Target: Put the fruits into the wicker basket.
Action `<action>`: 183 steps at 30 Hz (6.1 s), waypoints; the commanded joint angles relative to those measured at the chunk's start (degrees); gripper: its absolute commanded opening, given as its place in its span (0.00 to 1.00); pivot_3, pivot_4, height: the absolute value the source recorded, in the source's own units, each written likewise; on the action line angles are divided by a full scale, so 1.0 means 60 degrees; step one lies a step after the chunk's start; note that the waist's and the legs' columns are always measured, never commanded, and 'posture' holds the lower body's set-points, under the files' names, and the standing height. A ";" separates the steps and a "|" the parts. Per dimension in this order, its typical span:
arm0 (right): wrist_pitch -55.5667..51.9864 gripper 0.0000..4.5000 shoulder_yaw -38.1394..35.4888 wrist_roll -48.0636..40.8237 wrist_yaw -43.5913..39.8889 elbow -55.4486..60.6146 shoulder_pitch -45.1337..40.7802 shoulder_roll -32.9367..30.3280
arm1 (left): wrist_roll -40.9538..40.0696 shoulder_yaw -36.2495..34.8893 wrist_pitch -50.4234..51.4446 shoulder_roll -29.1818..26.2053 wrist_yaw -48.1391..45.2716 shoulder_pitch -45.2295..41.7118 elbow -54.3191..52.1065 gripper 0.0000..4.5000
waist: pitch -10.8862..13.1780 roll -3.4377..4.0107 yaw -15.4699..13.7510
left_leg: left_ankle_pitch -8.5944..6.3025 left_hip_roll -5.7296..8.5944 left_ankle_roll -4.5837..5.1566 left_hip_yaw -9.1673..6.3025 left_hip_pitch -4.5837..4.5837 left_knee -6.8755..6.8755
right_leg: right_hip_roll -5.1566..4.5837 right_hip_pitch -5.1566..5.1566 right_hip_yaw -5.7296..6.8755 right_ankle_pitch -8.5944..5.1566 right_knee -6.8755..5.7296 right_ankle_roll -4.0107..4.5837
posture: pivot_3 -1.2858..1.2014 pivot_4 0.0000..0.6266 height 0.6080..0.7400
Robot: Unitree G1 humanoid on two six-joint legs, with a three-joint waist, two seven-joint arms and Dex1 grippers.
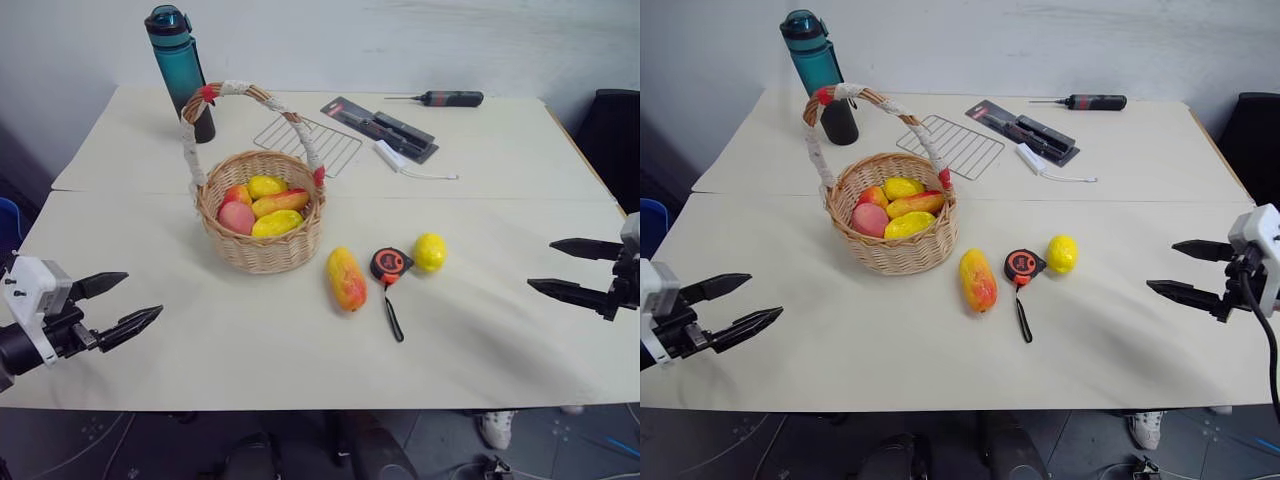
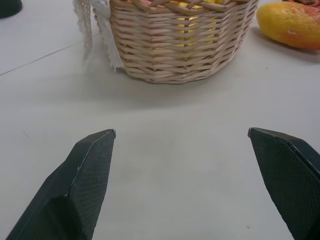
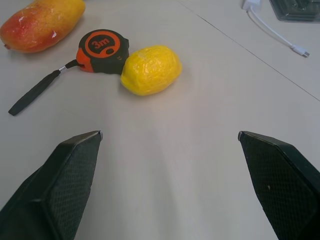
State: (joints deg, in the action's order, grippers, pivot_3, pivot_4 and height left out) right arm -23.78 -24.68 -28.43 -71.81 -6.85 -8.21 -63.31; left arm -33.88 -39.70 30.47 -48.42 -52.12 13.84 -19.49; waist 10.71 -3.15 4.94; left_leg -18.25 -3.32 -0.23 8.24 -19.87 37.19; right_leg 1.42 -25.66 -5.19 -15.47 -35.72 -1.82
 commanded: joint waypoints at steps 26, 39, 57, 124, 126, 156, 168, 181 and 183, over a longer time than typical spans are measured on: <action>0.0169 1.00 0.0318 0.0176 0.0288 0.0219 -0.0524 0.0032 | -0.0015 0.0144 0.0184 -0.0363 0.0405 -0.0696 -0.0177 0.99 | 0.0001 0.0002 -0.0005 | 0.0000 0.0000 -0.0001 0.0006 0.0006 -0.0001 | 0.0001 0.0000 -0.0002 0.0000 -0.0010 0.0000 | 0.52 0.24 1.00; 0.0278 1.00 0.3884 0.0942 -0.0581 0.0947 -0.4378 0.0952 | -0.2169 0.2534 0.1363 -0.1955 -0.1104 -0.3238 -0.2295 0.99 | 0.0038 0.0060 0.0034 | 0.0011 -0.0001 -0.0022 0.0019 0.0038 0.0002 | 0.0009 0.0009 -0.0010 0.0002 -0.0041 -0.0004 | 0.52 0.24 1.00; 0.0848 1.00 0.7874 0.4765 -0.1538 -0.3329 -0.8093 0.3869 | -0.1525 0.5303 0.0872 -0.1395 -0.1493 -0.6222 -0.1951 0.99 | 0.0064 0.0099 0.0046 | 0.0039 -0.0037 -0.0128 0.0025 -0.0085 0.0120 | 0.0044 -0.0168 -0.0007 0.0004 -0.0243 -0.0036 | 0.52 0.24 1.00; -0.2969 0.85 -0.0924 0.3100 0.2056 0.1693 0.0961 0.1224 | -0.1619 0.6201 0.0967 0.0393 -0.1082 -0.7794 -0.1312 1.00 | 0.0068 0.0100 0.0170 | 0.0070 0.0014 -0.0152 -0.0021 -0.0045 0.0136 | 0.0047 -0.0111 -0.0050 -0.0037 -0.0306 -0.0077 | 0.52 0.24 1.00; -0.2957 0.98 -0.0804 0.2981 0.2340 0.1842 0.1282 0.1571 | -0.1575 0.6252 0.0920 0.0412 -0.1143 -0.7851 -0.1247 1.00 | 0.0068 0.0101 0.0224 | 0.0072 0.0014 -0.0155 -0.0025 -0.0045 0.0134 | 0.0047 -0.0113 -0.0046 -0.0037 -0.0312 -0.0078 | 0.52 0.24 1.00; -0.9881 0.99 0.2703 -0.2723 0.5329 0.4882 -0.4430 0.4759 | -0.2002 0.4182 0.1434 -0.1410 -0.1076 -0.6357 -0.1682 1.00 | 0.0080 0.0061 0.0177 | 0.0064 0.0016 -0.0148 -0.0081 -0.0100 0.0124 | 0.0021 -0.0157 0.0008 -0.0050 -0.0307 -0.0067 | 0.52 0.24 1.00; -1.1406 0.99 0.2349 -0.1748 0.7665 0.2037 -0.5603 0.7802 | -0.2281 0.4002 0.1703 -0.1544 -0.0775 -0.6253 -0.2113 1.00 | 0.0076 0.0053 0.0291 | 0.0050 0.0016 -0.0139 -0.0074 -0.0108 0.0126 | 0.0023 -0.0162 0.0008 -0.0045 -0.0301 -0.0072 | 0.52 0.24 1.00; -1.0488 0.53 0.2942 -0.1703 0.7410 0.1530 -0.5739 0.8281 | -0.2211 0.3528 0.1711 -0.1664 -0.0471 -0.5824 -0.2038 1.00 | 0.0075 0.0053 0.0393 | 0.0051 0.0016 -0.0141 -0.0081 -0.0111 0.0123 | 0.0023 -0.0162 0.0011 -0.0045 -0.0300 -0.0072 | 0.52 0.24 1.00; -1.0260 0.51 0.3101 -0.2049 0.6778 0.2083 -0.5635 0.7803 | -0.2220 0.3144 0.1774 -0.1677 -0.0345 -0.5515 -0.2027 1.00 | 0.0076 0.0054 0.0400 | 0.0049 0.0016 -0.0139 -0.0082 -0.0113 0.0120 | 0.0022 -0.0162 0.0013 -0.0045 -0.0295 -0.0072 | 0.52 0.24 1.00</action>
State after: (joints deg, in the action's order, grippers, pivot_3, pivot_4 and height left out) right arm -87.21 -6.45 -37.95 -27.52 1.23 -42.10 -14.16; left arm -46.96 -17.37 40.90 -57.45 -54.95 -20.19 -31.02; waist 11.17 -2.82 7.34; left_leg -17.96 -3.23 -1.06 7.75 -20.55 37.90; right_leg 1.55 -26.63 -5.11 -15.75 -37.49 -2.26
